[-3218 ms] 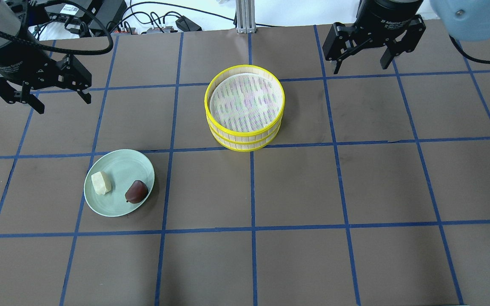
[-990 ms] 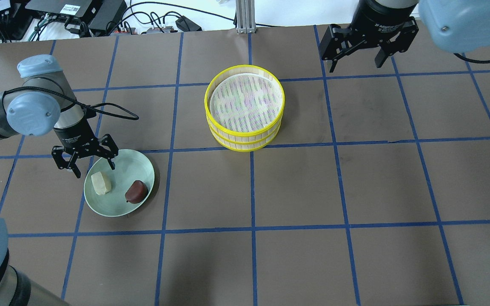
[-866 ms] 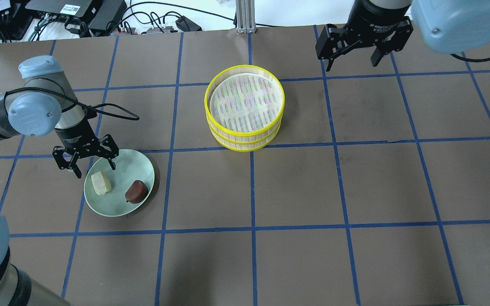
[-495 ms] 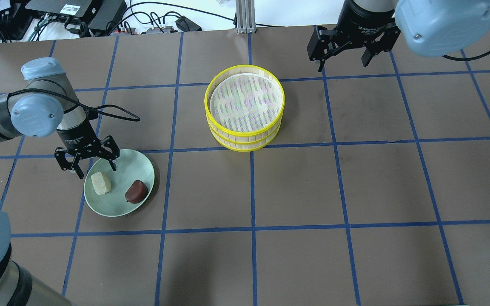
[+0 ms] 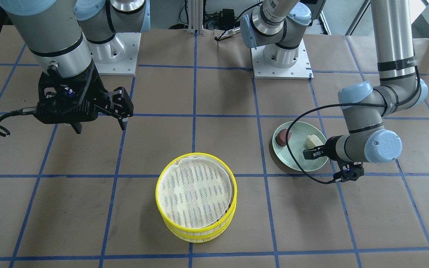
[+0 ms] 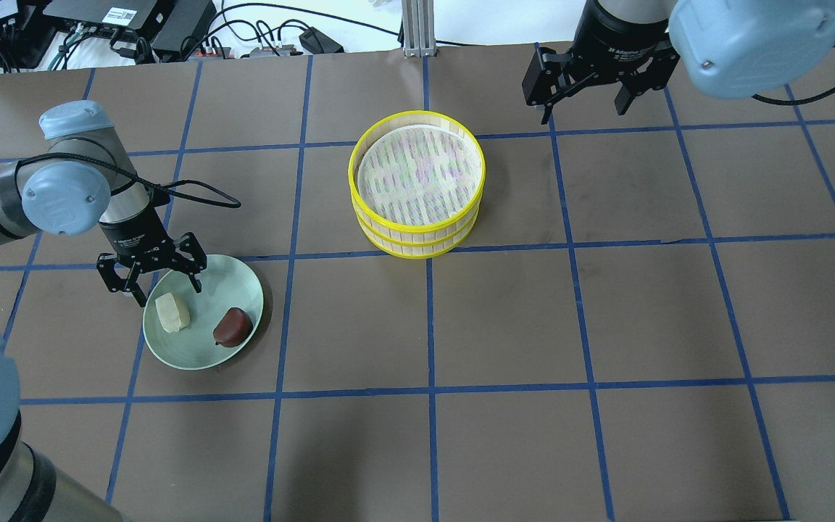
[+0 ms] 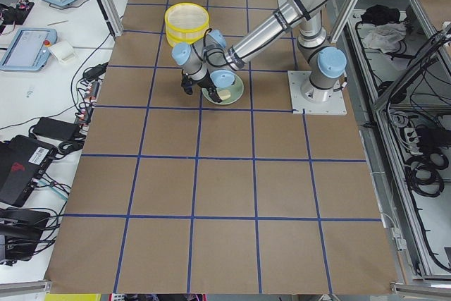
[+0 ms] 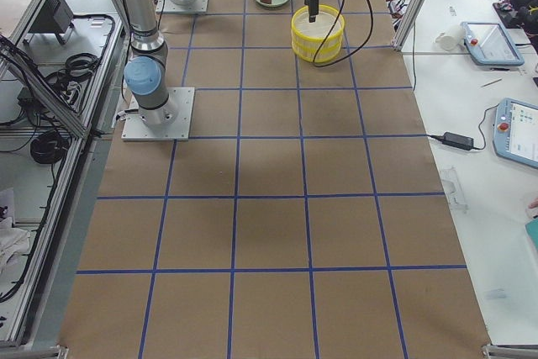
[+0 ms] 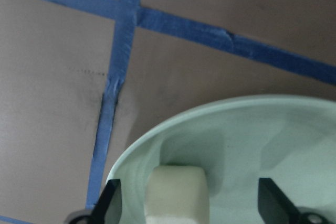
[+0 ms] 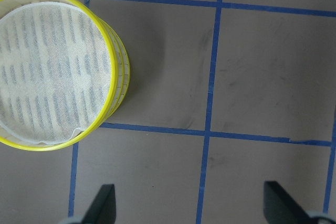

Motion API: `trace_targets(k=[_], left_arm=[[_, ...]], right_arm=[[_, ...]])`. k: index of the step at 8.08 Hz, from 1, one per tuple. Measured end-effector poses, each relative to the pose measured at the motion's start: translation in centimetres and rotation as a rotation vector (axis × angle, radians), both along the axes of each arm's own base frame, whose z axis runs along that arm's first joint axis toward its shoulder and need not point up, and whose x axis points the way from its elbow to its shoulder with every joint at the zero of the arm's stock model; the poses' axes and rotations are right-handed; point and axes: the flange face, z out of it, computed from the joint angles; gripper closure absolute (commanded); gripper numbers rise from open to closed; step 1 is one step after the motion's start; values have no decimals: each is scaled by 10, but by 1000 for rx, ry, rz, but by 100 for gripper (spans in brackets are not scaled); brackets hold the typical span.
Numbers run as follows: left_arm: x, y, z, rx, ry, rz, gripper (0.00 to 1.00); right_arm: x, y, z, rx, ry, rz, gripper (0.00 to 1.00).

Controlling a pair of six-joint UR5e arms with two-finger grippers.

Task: Place buns in different layers of steamer
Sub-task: 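Grasp the white bun with left gripper while right gripper reaches the steamer, then lift the white bun with left gripper while right gripper lifts top tier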

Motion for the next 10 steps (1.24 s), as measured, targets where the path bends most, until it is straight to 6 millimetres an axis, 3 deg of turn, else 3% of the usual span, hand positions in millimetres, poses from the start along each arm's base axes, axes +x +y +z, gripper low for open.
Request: trace_targets(k=[1,2,5,7,10], left_arm=[[-1,2,-2,4,6,2,23],[-2,3,-3,5,10,3,52],[-2,1,-2,-2,14,6,97],[-1,-2,3,-16,15,9,100],[-1,-8,24,-60,5,13,100]], right_arm=[[0,0,0,1,0,0,0],[0,0,0,0,0,-1,0],[4,-15,-13,-31,-10,-14,0],[25,-42,-48,-65,-29,-32,0],[53,-74,-119,-71,-41,-34,0]])
